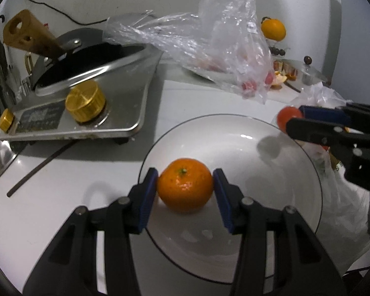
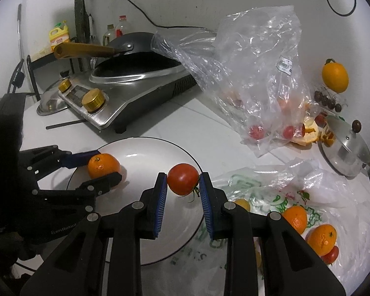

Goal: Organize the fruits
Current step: 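Carry the orange onto the white plate and open the left tool while the right tool carries the tomato, then lower the cherry tomato onto the plate beside the orange and open the right tool, then move both tools back over the fruits on the plastic bag, then grasp a yellow-brown round fruit with the left tool while the right tool grasps another cherry tomato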

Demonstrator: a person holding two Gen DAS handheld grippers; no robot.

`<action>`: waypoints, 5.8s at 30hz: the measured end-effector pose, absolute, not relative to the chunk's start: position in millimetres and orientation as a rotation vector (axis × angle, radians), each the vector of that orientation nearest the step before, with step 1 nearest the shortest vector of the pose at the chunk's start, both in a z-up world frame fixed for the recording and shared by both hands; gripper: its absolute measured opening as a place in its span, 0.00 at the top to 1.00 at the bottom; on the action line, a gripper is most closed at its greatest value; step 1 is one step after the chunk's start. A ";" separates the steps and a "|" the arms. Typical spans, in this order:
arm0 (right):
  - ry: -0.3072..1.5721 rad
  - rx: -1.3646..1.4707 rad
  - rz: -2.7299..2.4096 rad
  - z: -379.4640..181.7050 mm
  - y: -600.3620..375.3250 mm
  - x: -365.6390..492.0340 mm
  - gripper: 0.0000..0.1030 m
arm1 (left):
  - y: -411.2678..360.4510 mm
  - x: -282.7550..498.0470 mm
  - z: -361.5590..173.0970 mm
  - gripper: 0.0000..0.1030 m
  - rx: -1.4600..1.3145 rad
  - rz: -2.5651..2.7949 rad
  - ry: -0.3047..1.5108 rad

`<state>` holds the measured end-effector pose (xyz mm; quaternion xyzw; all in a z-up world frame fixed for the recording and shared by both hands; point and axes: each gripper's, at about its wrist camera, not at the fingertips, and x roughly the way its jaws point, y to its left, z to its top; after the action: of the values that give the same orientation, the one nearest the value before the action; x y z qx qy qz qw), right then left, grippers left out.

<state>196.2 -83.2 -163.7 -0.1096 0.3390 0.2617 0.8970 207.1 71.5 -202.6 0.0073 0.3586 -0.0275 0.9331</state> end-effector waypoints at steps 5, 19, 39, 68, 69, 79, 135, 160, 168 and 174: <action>0.709 -0.239 0.555 -165.2 -71.9 200.7 0.72 | 74.8 207.6 -201.5 0.49 -0.011 -0.066 0.733; 0.735 -0.266 0.609 -176.6 -30.9 213.4 0.72 | 100.5 194.1 -189.3 0.49 -0.094 -0.078 0.691; 0.813 -0.285 0.633 -192.1 -1.0 222.3 0.72 | 123.1 181.3 -189.1 0.49 -0.172 -0.084 0.651; 0.750 -0.244 0.612 -166.3 -22.7 199.4 0.68 | 101.8 159.3 -172.1 0.39 -0.115 -0.071 0.621; 0.747 -0.240 0.609 -164.5 -25.0 198.9 0.65 | 101.6 158.1 -170.7 0.36 -0.118 -0.071 0.619; 0.716 -0.208 0.583 -151.2 -51.1 186.3 0.61 | 80.8 148.9 -160.5 0.35 -0.099 -0.084 0.610; 0.653 -0.027 0.328 -145.9 -258.9 148.5 0.61 | -84.1 152.9 -152.7 0.35 0.122 -0.234 0.631; 0.688 0.036 0.300 -169.8 -314.4 158.1 0.61 | -140.6 171.5 -175.6 0.38 0.242 -0.298 0.661; 0.708 0.034 0.330 -181.2 -317.4 164.8 0.61 | -149.7 184.0 -191.0 0.50 0.267 -0.291 0.710; 0.724 0.035 0.337 -187.3 -319.0 172.1 0.61 | -146.7 196.0 -199.6 0.52 0.275 -0.271 0.741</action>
<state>172.1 -319.0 -187.3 0.0170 0.3526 0.1643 0.9211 196.0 -146.7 -199.6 0.1334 0.3599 -0.1317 0.9140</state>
